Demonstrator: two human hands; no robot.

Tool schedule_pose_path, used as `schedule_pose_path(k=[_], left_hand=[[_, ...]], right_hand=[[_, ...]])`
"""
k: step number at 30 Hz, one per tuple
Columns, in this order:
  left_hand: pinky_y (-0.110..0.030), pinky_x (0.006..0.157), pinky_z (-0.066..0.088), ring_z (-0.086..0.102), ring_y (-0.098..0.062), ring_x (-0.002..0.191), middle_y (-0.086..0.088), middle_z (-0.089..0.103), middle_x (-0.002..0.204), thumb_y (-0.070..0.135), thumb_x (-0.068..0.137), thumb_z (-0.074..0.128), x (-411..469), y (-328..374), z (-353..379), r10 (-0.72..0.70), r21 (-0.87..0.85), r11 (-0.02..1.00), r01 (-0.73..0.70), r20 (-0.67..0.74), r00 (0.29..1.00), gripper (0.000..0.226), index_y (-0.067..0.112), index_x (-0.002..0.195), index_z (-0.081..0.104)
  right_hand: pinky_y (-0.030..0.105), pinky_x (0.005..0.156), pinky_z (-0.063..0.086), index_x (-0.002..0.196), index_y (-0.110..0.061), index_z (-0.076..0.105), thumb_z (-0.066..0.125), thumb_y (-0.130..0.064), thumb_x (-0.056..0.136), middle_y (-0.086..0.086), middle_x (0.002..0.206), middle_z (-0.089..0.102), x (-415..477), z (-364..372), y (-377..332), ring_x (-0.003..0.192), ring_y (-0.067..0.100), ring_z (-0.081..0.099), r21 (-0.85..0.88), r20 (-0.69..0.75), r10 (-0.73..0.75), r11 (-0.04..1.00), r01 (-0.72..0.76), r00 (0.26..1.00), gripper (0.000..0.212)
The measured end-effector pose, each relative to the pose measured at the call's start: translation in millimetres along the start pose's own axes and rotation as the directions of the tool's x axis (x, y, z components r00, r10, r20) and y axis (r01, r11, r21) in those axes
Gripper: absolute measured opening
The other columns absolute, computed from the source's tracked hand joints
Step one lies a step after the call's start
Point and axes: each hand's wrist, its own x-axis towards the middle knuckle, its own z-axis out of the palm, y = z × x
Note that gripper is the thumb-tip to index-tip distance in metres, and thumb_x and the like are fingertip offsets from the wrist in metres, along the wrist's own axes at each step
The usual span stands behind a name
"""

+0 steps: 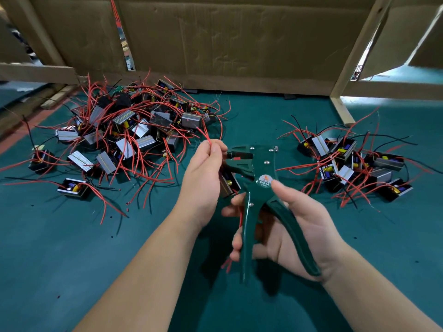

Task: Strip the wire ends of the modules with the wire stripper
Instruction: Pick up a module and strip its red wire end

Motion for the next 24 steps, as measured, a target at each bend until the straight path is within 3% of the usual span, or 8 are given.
schedule_pose_path(k=[3,6,10,16,18,20,22,24], left_hand=[[-0.031,0.073,0.043,0.052,-0.015,0.083,0.002,0.055,0.093,0.035,0.094,0.040,4.6,2.5,-8.2,0.228,0.271,0.940,-0.207,-0.048,0.972,0.018,0.028,0.103,0.054],[-0.039,0.102,0.035,0.045,-0.020,0.116,-0.003,0.051,0.120,0.030,0.092,0.045,13.2,3.3,-27.3,0.496,0.713,0.636,-0.294,-0.086,0.864,0.038,0.016,0.127,0.049],[-0.045,0.111,0.010,0.018,-0.028,0.137,-0.012,0.030,0.146,0.032,0.088,0.054,17.4,3.6,-47.3,0.320,0.919,0.350,0.181,-0.299,0.899,0.041,0.029,0.129,0.052],[-0.043,0.099,0.019,0.033,-0.032,0.121,-0.004,0.048,0.133,0.029,0.092,0.049,23.7,-6.2,-58.8,0.218,0.952,0.159,0.261,-0.291,0.931,0.030,0.028,0.119,0.063],[-0.042,0.092,0.024,0.041,-0.030,0.113,-0.003,0.058,0.120,0.028,0.093,0.047,26.2,-5.3,-61.0,0.310,0.943,0.232,0.237,-0.303,0.901,0.027,0.025,0.112,0.066],[-0.033,0.082,0.034,0.056,-0.019,0.093,0.005,0.067,0.097,0.029,0.093,0.050,28.4,-0.2,-59.5,0.340,0.848,0.517,0.115,-0.326,0.882,0.024,0.026,0.106,0.070],[-0.019,0.068,0.042,0.058,-0.002,0.070,0.014,0.068,0.083,0.030,0.090,0.059,29.3,7.1,-52.4,0.206,0.492,0.871,-0.016,-0.334,0.920,0.016,0.026,0.099,0.072],[-0.015,0.056,0.040,0.054,0.001,0.064,0.016,0.066,0.086,0.034,0.086,0.064,25.3,15.7,-45.9,0.026,0.160,0.987,0.010,-0.218,0.976,0.014,0.027,0.095,0.071]], right_hand=[[0.052,0.066,0.054,0.110,0.001,0.064,0.081,-0.037,0.060,0.017,0.105,0.064,3.6,0.3,0.8,0.068,0.036,0.063,-0.042,-0.112,-0.153,0.988,0.149,0.982,0.065],[0.053,0.065,0.055,0.110,-0.003,0.056,0.068,-0.028,0.069,0.015,0.094,0.065,2.4,-8.0,-9.5,0.067,0.036,0.064,-0.205,-0.296,-0.480,0.876,0.435,0.826,0.049],[0.054,0.069,0.057,0.095,-0.015,0.057,0.065,-0.025,0.079,0.010,0.084,0.062,-6.0,-25.9,-21.7,0.073,0.036,0.066,-0.495,-0.441,-0.646,0.754,0.431,0.623,0.020],[0.054,0.069,0.056,0.095,-0.018,0.061,0.064,-0.025,0.078,0.013,0.090,0.065,-6.2,-25.2,-14.8,0.075,0.039,0.067,-0.462,-0.457,-0.579,0.803,0.375,0.675,0.019],[0.058,0.072,0.056,0.091,-0.019,0.062,0.063,-0.018,0.084,0.011,0.088,0.066,-6.1,-23.5,-12.7,0.074,0.038,0.067,-0.485,-0.438,-0.582,0.795,0.364,0.686,0.008],[0.059,0.072,0.055,0.088,-0.020,0.063,0.061,-0.014,0.084,0.008,0.083,0.066,-6.0,-19.7,-12.2,0.072,0.038,0.066,-0.461,-0.411,-0.579,0.798,0.388,0.704,0.007],[0.057,0.068,0.054,0.100,-0.017,0.062,0.062,-0.019,0.074,0.012,0.084,0.064,-7.6,-12.9,-13.5,0.070,0.039,0.065,-0.311,-0.349,-0.533,0.842,0.441,0.770,0.026],[0.052,0.067,0.055,0.119,-0.012,0.061,0.062,-0.027,0.066,0.021,0.099,0.063,-10.7,-9.0,-17.9,0.068,0.039,0.065,-0.106,-0.268,-0.429,0.903,0.417,0.862,0.055]])
